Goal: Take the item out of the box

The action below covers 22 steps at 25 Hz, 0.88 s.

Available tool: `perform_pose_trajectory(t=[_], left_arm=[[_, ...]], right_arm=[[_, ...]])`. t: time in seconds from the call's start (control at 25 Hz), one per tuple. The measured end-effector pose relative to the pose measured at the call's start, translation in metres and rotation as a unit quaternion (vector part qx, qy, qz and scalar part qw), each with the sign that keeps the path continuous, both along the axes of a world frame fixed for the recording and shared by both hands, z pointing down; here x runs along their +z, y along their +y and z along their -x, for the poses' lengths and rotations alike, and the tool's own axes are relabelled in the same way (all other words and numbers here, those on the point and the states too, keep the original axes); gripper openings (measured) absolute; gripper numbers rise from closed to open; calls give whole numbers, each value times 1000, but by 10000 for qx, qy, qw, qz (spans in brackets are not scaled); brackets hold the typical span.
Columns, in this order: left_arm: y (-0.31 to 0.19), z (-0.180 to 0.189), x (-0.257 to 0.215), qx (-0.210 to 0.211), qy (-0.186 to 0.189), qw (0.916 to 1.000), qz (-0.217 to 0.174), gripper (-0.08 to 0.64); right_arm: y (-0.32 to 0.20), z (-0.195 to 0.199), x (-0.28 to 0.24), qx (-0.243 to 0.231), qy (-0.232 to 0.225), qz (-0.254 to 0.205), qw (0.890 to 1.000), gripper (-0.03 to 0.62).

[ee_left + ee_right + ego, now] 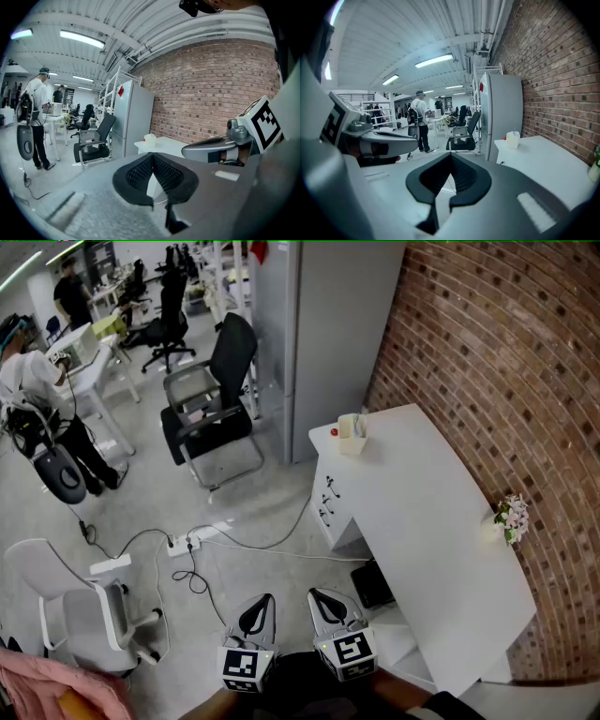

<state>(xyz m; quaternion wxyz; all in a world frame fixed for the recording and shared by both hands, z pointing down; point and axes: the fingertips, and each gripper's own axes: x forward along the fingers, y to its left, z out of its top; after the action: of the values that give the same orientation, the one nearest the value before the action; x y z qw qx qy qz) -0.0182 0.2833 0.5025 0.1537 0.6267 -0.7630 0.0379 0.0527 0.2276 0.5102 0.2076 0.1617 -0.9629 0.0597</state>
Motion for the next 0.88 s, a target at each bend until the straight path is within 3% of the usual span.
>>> perform_pose_trajectory(t=[0.88], left_arm=[[-32,-27,-8,17,37,9999,-95,5]], right_arm=[[-30,-23,-14,-34,-316,-88,9995,2]])
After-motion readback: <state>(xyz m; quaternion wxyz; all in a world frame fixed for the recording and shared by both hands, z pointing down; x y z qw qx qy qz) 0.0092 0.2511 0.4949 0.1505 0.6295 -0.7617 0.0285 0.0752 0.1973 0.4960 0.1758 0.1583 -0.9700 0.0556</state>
